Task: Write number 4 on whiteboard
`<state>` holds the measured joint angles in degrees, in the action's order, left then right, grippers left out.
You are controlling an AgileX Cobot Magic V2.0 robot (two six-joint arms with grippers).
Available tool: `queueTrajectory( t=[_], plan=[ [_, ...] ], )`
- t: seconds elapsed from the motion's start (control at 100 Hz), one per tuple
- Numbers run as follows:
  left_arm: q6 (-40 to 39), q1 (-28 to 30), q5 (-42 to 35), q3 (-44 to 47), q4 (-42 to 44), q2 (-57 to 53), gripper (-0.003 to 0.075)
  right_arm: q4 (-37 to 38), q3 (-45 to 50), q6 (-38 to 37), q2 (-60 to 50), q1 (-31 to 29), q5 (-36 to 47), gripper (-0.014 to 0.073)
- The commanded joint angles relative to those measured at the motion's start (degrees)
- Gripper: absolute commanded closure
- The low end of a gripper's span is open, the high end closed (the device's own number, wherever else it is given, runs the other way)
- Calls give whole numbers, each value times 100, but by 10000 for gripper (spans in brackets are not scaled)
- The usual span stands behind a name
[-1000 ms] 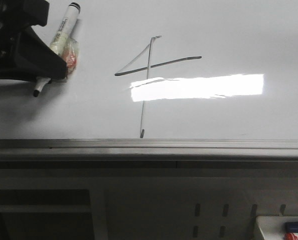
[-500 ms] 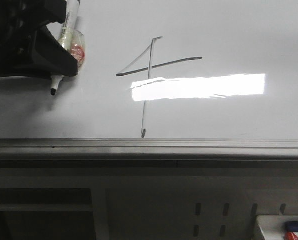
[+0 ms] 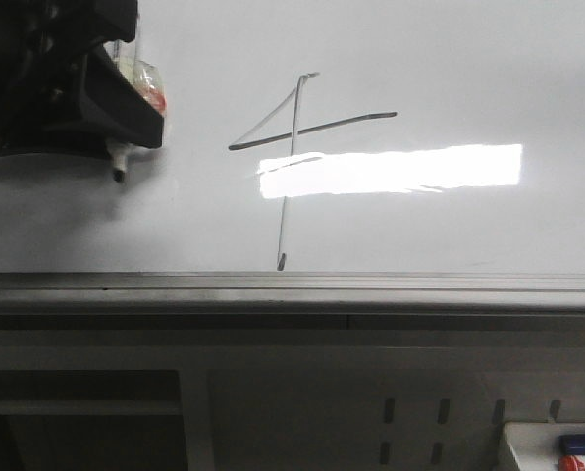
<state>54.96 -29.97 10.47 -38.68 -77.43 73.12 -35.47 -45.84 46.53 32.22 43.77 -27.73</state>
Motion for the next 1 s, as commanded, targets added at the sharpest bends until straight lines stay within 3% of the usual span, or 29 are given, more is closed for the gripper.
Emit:
queueTrajectory(
  t=[0.0, 0.07, 0.23, 0.46, 0.64, 0.78, 0.99],
  plan=[
    [-28, 64, -865, -78, 9, 124, 279, -146, -145, -6, 2, -27, 412, 658],
    [-28, 64, -910, -78, 9, 124, 236, -146, -145, -6, 2, -27, 412, 658],
    [-28, 64, -948, -87, 9, 104, 221, -146, -145, -6, 2, -27, 412, 658],
    [-28, 64, -167, -74, 135, -930, 221, 408, -8, -6, -133, -27, 502, 657],
    [-28, 89, -263, 333, 751, -2387, 232, 472, 1085, -6, -602, -113, 1918, 657],
    [-28, 99, -559, 1011, 1005, -3674, 358, 472, 2210, -6, -1119, -113, 3209, 658],
    [-28, 99, -625, 2174, 1274, -5528, 676, 271, 3475, -6, -1851, -113, 4073, 658]
  ],
)
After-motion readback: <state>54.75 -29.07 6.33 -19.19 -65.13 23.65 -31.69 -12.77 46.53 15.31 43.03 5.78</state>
